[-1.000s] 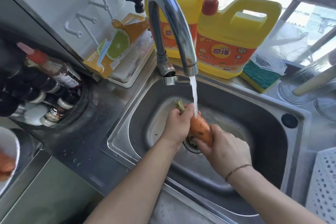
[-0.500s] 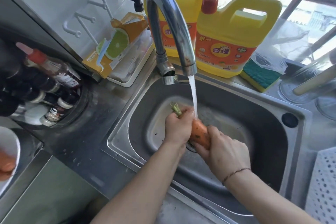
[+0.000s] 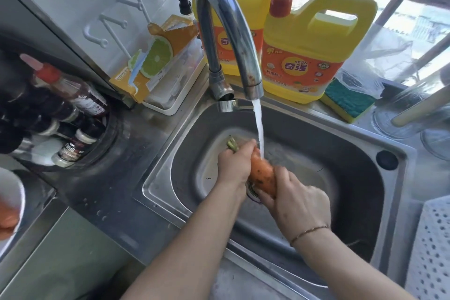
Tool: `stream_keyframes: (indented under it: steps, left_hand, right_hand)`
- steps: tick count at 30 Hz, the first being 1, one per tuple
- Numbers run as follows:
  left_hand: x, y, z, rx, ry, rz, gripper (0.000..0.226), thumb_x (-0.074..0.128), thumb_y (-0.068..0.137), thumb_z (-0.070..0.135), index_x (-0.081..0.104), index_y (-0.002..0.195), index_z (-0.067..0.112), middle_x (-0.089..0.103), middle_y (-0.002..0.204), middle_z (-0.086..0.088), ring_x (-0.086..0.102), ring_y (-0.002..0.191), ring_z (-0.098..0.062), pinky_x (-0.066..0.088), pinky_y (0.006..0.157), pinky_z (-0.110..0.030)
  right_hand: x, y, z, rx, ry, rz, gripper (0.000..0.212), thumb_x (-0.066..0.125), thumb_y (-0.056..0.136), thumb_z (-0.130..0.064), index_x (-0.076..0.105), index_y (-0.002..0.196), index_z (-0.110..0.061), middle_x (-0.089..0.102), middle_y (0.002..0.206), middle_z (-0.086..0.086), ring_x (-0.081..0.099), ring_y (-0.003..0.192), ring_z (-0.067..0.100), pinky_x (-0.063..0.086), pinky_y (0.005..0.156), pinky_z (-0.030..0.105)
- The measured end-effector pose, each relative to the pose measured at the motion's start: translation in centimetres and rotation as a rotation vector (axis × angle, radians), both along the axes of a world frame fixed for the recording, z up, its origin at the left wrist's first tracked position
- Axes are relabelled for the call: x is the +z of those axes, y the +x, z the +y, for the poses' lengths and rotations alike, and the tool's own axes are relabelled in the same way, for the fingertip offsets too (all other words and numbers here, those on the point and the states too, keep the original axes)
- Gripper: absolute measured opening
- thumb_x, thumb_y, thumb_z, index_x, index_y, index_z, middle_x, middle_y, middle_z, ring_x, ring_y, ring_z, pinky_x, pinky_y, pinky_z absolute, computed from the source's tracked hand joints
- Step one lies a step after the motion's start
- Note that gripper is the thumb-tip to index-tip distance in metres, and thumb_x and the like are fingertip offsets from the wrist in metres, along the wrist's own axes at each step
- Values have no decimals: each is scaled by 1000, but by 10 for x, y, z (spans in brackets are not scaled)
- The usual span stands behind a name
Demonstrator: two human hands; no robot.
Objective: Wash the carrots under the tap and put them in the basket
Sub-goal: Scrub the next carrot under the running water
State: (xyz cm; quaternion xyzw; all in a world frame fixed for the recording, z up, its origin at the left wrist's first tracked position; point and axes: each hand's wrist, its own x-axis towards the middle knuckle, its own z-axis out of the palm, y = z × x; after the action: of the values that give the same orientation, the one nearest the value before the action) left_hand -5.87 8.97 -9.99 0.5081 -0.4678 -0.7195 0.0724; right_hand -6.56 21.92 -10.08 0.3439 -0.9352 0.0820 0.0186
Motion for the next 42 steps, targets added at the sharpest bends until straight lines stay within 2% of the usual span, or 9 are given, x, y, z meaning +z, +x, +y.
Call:
stream_keyframes:
  steps: [5,9,11,16,22,24,28,33,42]
  left_hand:
    - [-3,11,-14,-449,-80,14,40,59,98,40,57,72,10,46,50,-1,43,41,-14,32,39,-22]
    - [-6,24,-20,-468,28,235,40,57,95,42,69,95,4,47,72,-14,40,48,-13,29,40,-21]
    - [-9,30,-20,-447,156,320,35,55,90,44,72,98,15,51,90,-17,44,58,-13,32,44,-20]
    - [-8,32,-8,-337,149,310,21,62,94,36,67,94,16,60,87,-10,59,75,-14,45,56,-21]
    - [-3,1,2,-79,-35,153,17,72,87,14,69,71,13,67,69,-3,62,62,-13,51,65,-28]
    - [-1,0,0,-148,-81,206,13,73,86,21,66,79,14,65,72,-2,61,66,-12,50,67,-30]
    - [-4,26,-22,-590,31,349,40,67,85,35,54,122,24,63,108,5,62,101,-10,55,88,-34]
    - [-8,31,-30,-599,203,473,50,57,91,16,46,139,23,55,132,-8,55,118,-22,50,97,-40]
    - [-12,29,-18,-552,49,385,38,54,81,25,62,118,23,55,69,9,47,59,-7,41,56,-21]
  right_hand:
    - [1,-22,15,-124,4,-149,49,82,66,-54,57,99,-27,64,77,-7,65,59,25,36,54,26]
    - [14,-50,21,-175,-168,-1380,34,81,73,-26,58,95,-14,63,70,5,56,53,26,50,53,34]
    - [15,-55,28,-162,-212,-1684,35,78,72,-21,56,94,-5,56,66,11,50,47,24,54,55,36]
    - [13,-38,19,-219,-86,-1230,21,76,74,-25,62,89,-20,57,60,1,53,47,22,48,45,31]
    - [21,-14,-2,-219,195,-536,26,56,83,-53,42,91,-32,58,82,-7,66,85,25,48,68,31]
    - [21,-16,-1,-252,119,-636,23,62,79,-47,49,89,-30,62,80,-9,66,80,24,50,68,30]
    - [19,-33,12,-347,-192,-1251,24,70,65,-13,64,89,-12,54,57,3,51,49,25,39,45,29]
    - [18,-35,13,-373,-261,-1458,31,68,58,-14,57,85,-2,50,53,9,43,35,21,50,62,46]
    - [10,-30,19,-392,-251,-1438,20,71,75,-4,57,90,-4,50,54,9,47,53,28,38,45,29]
